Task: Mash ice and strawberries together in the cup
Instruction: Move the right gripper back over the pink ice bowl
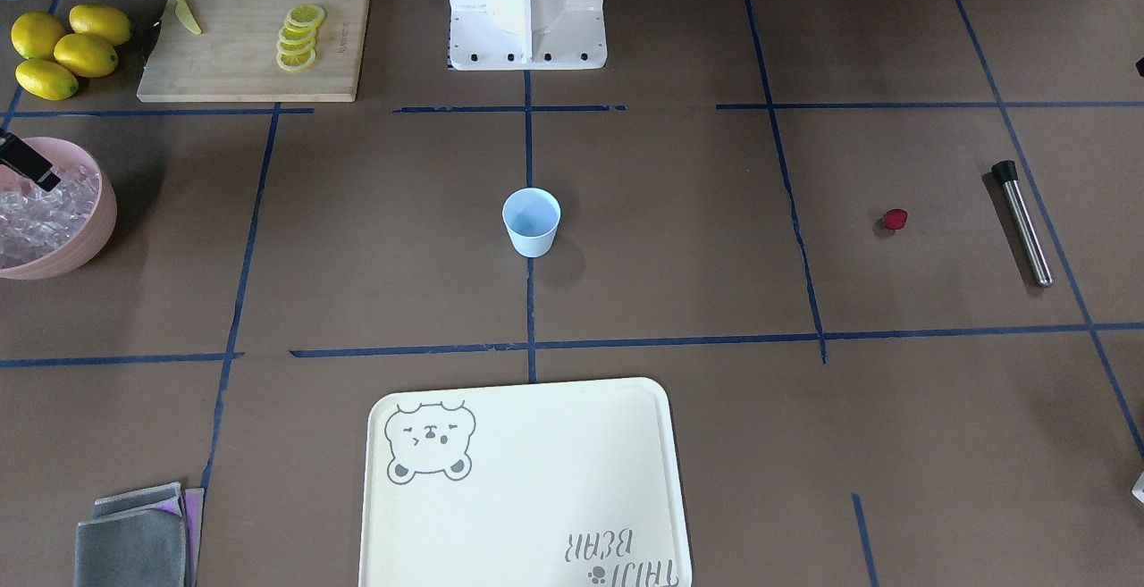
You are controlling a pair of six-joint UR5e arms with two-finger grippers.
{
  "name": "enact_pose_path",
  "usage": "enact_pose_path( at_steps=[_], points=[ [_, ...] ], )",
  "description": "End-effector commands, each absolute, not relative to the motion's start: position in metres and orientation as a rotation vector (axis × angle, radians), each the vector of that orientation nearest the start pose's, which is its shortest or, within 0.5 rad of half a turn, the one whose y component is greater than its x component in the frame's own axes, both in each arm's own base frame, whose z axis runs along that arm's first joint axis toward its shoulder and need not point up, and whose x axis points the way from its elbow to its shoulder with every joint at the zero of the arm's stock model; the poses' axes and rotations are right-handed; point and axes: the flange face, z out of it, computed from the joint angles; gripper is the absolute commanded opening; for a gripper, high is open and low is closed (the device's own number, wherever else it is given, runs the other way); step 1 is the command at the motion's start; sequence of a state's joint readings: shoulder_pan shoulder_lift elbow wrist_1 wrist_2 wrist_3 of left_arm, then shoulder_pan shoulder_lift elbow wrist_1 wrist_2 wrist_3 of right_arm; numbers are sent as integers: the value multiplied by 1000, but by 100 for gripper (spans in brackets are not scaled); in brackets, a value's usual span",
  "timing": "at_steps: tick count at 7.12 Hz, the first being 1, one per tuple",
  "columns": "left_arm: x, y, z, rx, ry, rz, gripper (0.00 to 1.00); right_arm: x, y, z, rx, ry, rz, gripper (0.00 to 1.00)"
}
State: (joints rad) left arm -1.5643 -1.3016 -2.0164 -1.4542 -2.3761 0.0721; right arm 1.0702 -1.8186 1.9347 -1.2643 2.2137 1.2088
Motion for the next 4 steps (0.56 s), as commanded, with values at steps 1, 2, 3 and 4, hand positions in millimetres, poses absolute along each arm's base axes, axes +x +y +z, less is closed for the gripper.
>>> enact_pose_path(
  at_steps=[1,2,3,4],
  points=[
    [-59,-377,566,83,803,101,100,-144,-400,569,-262,-712,614,86],
    [-59,-377,566,82,803,99,100,-156,-407,571,-286,-705,653,86],
    [-59,-377,566,83,803,98,100,-157,-406,572,-287,-702,653,87],
    [-59,-377,566,82,803,99,100,-157,-405,574,-291,-698,655,86]
  ],
)
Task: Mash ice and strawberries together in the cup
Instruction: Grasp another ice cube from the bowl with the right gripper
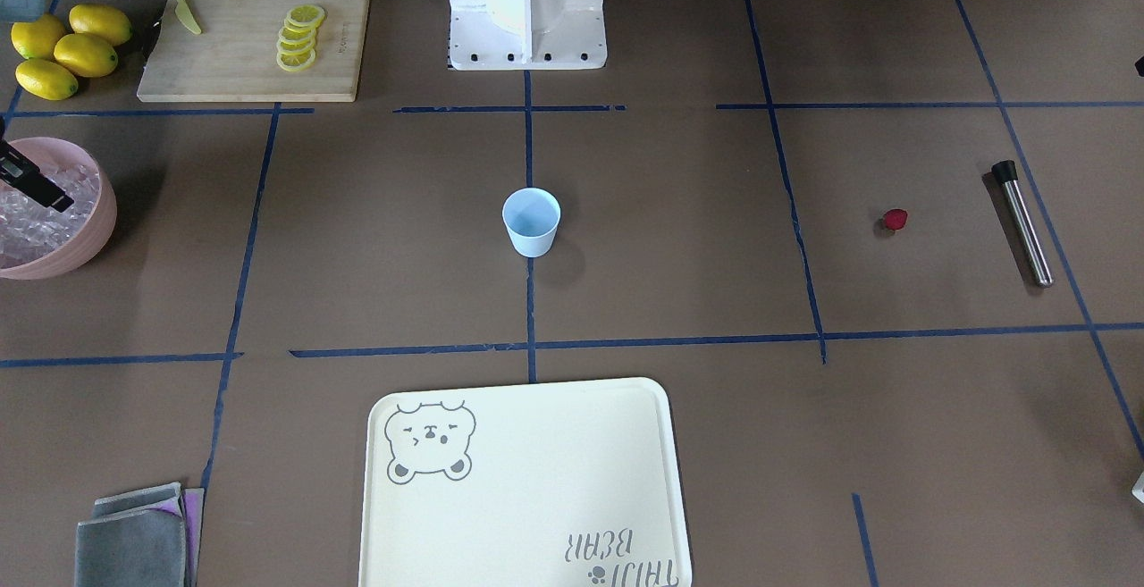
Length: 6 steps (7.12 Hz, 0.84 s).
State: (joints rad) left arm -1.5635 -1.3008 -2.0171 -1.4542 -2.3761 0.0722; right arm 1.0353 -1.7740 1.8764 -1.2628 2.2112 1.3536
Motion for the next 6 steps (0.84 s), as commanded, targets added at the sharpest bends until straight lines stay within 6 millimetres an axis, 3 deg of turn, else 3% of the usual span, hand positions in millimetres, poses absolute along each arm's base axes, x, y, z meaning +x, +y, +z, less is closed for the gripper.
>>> enact_pose_path(
  at_steps=[1,6],
  points=[
    [-59,-377,566,82,803,99,100,-156,-405,575,-292,-696,659,84],
    [-59,-377,566,84,803,100,100,-156,-401,582,-304,-682,671,69]
  ],
)
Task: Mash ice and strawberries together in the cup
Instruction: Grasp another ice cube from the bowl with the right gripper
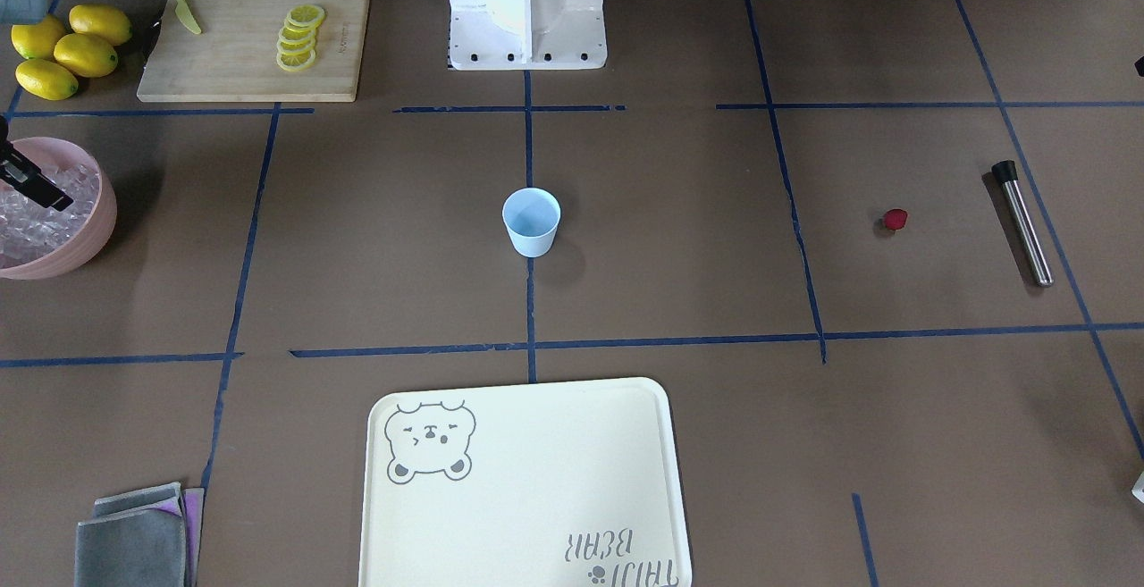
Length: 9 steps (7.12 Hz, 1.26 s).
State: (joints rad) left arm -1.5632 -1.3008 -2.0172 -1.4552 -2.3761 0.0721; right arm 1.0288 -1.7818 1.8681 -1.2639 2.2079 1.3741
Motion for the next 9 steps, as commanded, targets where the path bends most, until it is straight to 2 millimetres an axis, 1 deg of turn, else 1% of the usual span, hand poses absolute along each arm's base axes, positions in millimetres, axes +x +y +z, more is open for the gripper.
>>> enact_pose_path(
  at_steps=[1,2,3,4,5,6,8,9],
  points=[
    [-59,-377,566,84,803,100,100,-156,-402,582,-304,-681,673,61],
    [-59,-377,565,85,803,101,100,-156,-402,582,-304,-681,673,45],
    [-59,-377,565,86,803,99,100,-156,-401,582,-306,-681,674,26],
    [-59,-377,565,87,803,100,100,-157,-402,580,-305,-686,669,5],
    [-59,-377,565,86,803,99,100,-159,-404,570,-304,-707,660,0],
    [-59,-377,565,86,803,99,100,-158,-404,544,-274,-744,644,0],
    [-59,-376,566,85,803,100,100,-153,-398,473,-191,-841,614,0],
    [-59,-374,568,80,803,97,100,-155,-393,441,-167,-889,585,0]
  ],
)
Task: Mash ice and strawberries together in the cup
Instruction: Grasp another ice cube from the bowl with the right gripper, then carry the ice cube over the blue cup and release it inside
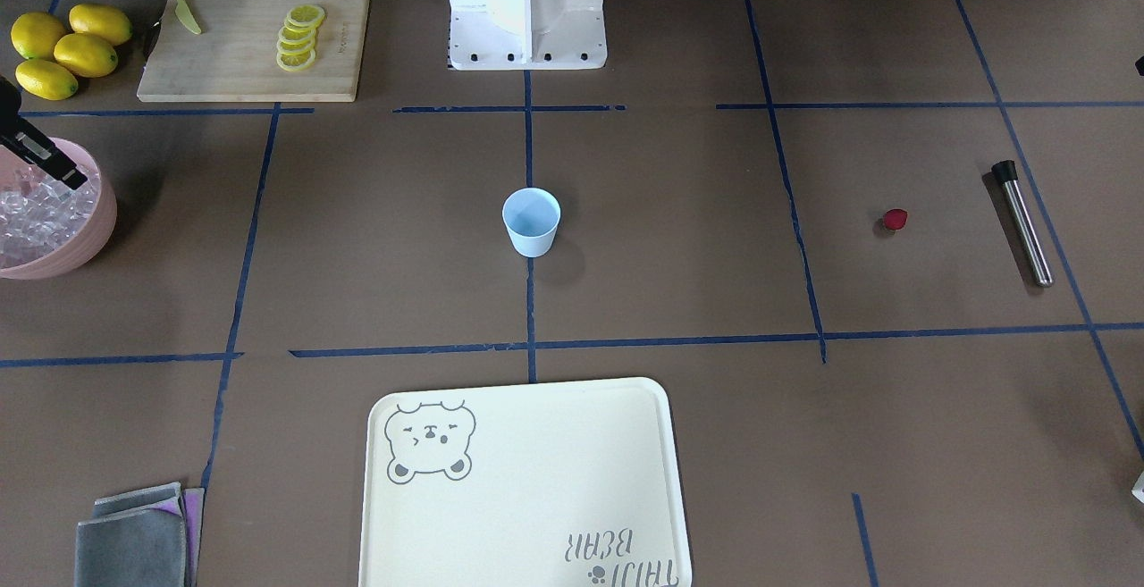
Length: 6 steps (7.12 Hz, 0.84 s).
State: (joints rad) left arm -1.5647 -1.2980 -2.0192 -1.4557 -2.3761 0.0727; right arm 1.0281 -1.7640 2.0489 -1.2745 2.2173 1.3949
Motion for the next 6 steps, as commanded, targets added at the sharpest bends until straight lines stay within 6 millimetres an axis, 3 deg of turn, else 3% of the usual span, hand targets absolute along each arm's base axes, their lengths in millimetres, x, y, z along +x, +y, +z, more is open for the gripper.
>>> enact_pose_path(
  at_steps=[1,2,4,5,6],
  points=[
    [-59,-374,568,79,803,98,100,-170,-416,394,-151,-950,597,0],
    [-59,-372,570,74,803,95,100,-221,-427,330,-201,-1004,604,0],
    [-59,-369,572,69,805,95,100,-320,-415,213,-308,-1020,611,0],
    [-59,-368,573,68,804,93,100,-374,-406,174,-284,-1037,592,0],
    [-59,-366,575,63,804,92,100,-422,-392,149,-257,-1047,552,0]
  ],
)
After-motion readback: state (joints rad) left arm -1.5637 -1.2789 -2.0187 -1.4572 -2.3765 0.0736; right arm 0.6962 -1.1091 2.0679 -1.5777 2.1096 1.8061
